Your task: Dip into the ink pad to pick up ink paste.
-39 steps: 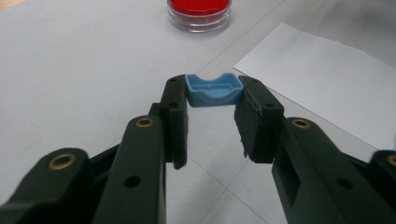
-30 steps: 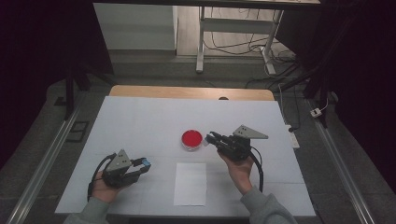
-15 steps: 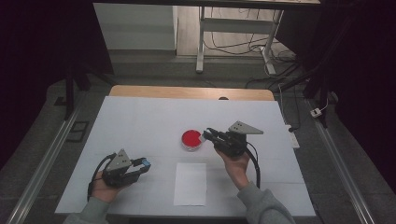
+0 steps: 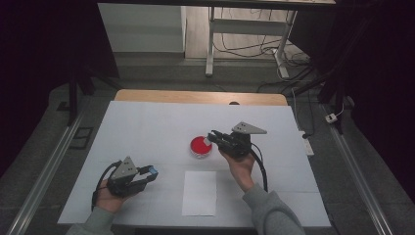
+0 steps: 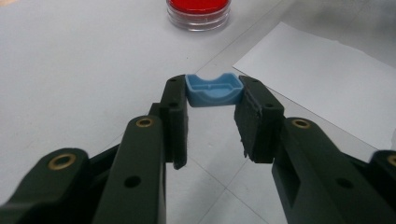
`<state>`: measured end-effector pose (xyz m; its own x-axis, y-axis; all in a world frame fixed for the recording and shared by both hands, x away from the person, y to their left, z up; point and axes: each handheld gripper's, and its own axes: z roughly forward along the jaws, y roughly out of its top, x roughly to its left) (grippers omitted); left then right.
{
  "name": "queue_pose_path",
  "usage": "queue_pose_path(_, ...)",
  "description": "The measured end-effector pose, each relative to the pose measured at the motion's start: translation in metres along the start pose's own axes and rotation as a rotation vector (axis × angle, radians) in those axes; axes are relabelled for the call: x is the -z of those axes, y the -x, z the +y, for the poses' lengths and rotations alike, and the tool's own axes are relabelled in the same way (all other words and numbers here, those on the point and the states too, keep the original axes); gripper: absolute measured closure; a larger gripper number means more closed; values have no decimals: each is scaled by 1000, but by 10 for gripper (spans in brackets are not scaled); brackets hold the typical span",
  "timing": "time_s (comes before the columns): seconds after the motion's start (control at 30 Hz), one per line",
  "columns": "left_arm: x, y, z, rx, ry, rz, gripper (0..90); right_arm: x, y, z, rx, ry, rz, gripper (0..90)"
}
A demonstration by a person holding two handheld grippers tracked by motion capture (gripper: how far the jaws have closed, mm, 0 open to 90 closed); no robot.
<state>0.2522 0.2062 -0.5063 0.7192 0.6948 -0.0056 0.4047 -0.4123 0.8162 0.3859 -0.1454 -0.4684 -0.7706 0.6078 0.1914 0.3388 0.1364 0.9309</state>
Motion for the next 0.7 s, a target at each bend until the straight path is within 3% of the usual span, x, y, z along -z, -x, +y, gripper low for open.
queue_pose_path(0.7,-2,0,0,-2,-6,-3,647,-29,13,-6,6,-100,-30,754)
